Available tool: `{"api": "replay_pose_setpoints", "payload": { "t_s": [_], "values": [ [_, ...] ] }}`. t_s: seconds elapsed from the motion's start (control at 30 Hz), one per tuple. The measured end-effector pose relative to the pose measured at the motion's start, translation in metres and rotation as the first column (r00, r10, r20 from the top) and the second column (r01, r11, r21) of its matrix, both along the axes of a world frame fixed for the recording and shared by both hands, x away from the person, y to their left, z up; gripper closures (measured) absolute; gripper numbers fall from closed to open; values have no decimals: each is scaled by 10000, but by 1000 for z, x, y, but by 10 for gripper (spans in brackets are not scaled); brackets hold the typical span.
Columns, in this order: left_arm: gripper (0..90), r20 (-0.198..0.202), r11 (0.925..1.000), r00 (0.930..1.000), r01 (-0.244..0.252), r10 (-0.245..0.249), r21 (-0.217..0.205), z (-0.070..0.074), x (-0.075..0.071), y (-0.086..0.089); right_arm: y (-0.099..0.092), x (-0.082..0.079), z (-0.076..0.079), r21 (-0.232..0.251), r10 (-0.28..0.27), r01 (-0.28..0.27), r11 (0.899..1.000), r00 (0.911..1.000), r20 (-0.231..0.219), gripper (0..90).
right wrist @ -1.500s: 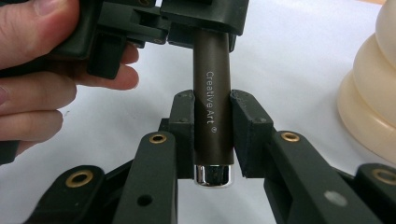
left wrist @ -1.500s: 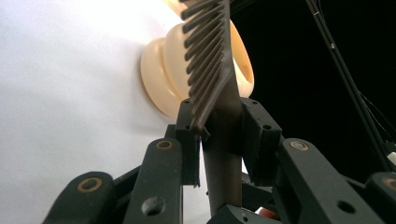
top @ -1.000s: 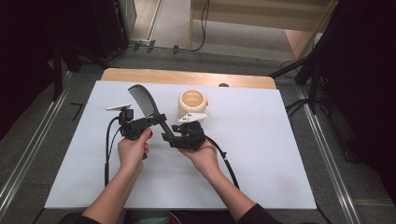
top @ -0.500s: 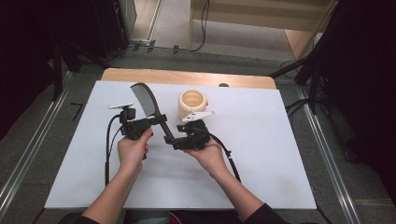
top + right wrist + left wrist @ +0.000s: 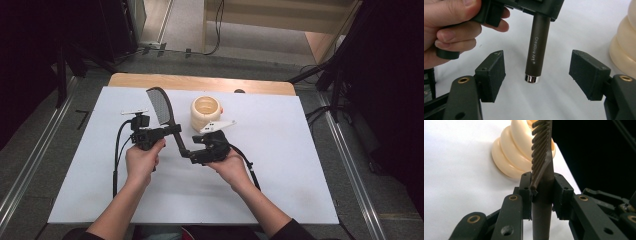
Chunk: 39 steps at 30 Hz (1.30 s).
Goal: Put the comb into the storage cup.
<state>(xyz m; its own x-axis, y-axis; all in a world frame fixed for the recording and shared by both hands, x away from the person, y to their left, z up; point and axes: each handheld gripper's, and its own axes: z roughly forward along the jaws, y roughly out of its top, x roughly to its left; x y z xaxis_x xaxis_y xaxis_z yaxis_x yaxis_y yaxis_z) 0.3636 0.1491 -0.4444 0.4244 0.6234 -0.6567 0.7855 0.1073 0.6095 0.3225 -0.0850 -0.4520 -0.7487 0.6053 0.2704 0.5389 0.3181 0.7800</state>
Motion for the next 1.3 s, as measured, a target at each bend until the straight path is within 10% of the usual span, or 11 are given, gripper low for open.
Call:
{"api": "replay_pose_setpoints", "payload": {
  "t_s": [1.3],
  "values": [
    [726,675,9744,9754,2032,-2100,960,4,-1,-6,-74,-21,-5,-952,571,-561,9939,9983,76,255]
  ]
}}
